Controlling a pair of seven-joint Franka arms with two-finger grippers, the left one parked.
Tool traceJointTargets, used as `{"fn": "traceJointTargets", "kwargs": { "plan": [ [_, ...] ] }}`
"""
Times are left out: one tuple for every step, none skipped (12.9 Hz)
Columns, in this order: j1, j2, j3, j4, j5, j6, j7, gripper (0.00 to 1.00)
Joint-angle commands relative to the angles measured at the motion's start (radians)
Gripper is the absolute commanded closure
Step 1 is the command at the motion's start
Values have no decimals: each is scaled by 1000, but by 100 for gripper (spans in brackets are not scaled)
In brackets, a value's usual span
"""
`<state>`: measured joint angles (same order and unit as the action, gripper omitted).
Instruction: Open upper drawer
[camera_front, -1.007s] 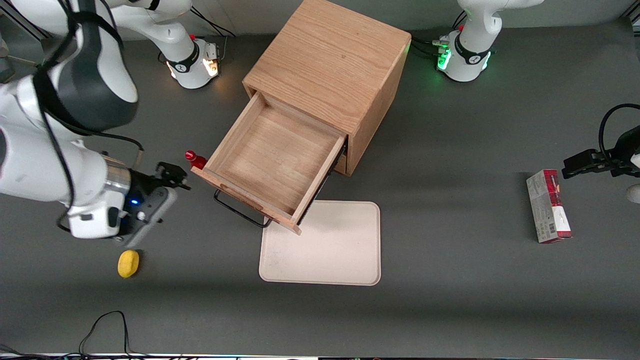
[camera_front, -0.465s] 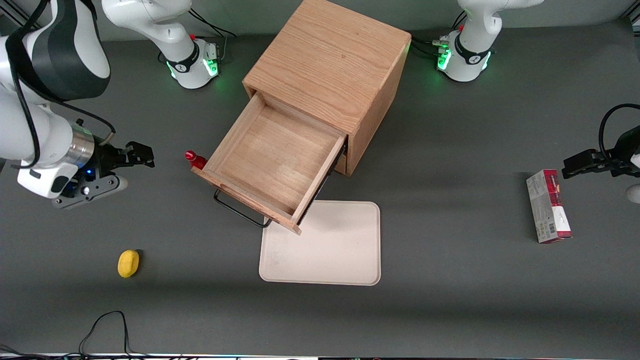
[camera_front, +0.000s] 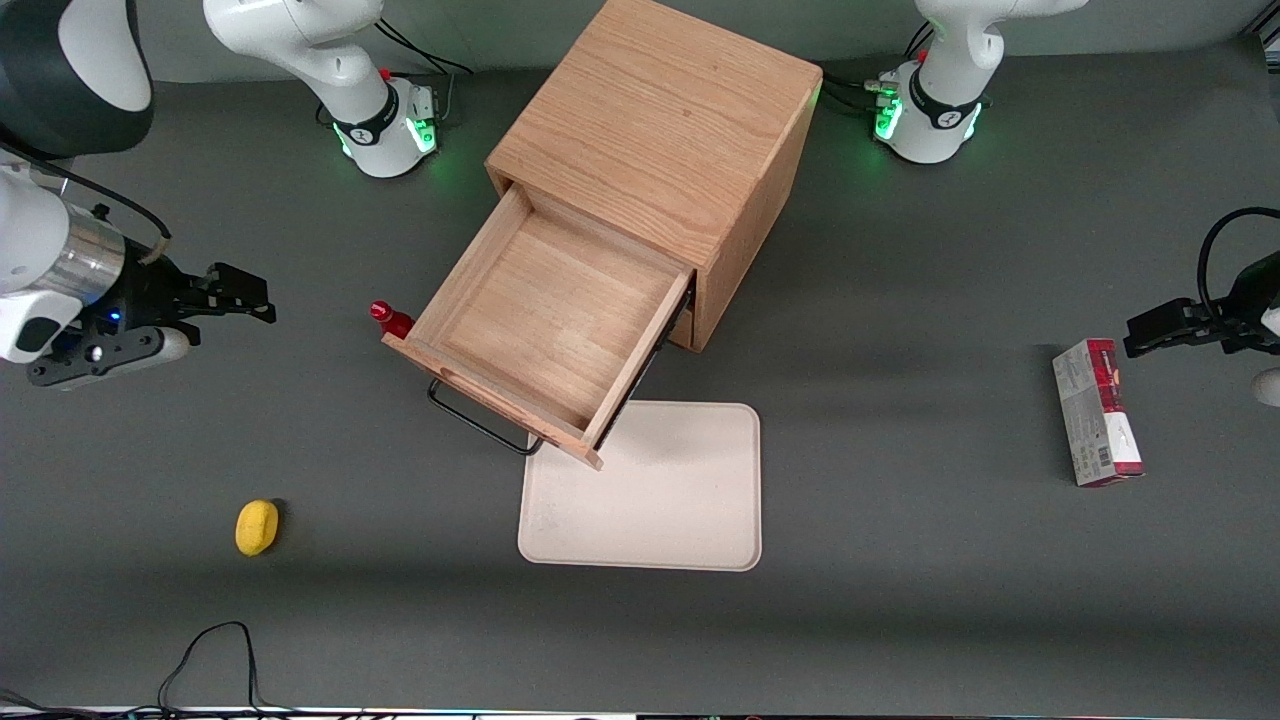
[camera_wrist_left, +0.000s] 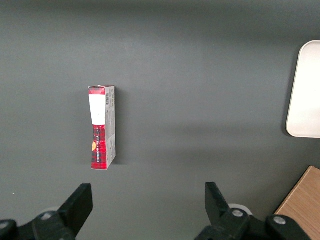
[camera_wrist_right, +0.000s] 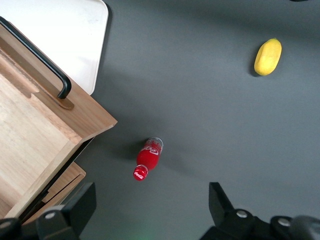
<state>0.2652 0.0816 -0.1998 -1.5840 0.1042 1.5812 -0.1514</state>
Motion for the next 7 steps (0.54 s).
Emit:
{"fn": "traceJointTargets", "kwargs": {
  "plan": [
    [-35, -22, 28, -22, -14, -19, 16, 0],
    [-102, -28, 93, -24, -18, -26, 16, 0],
    [-125, -34, 127, -24, -35, -30, 19, 0],
    [-124, -34, 138, -24, -88, -30, 21, 0],
    [-119, -37, 152, -25, -127, -26, 29, 0],
    [-121, -40, 149, -25, -126, -24, 29, 0],
    [-122, -42, 148, -25, -127, -26, 21, 0]
  ]
}}
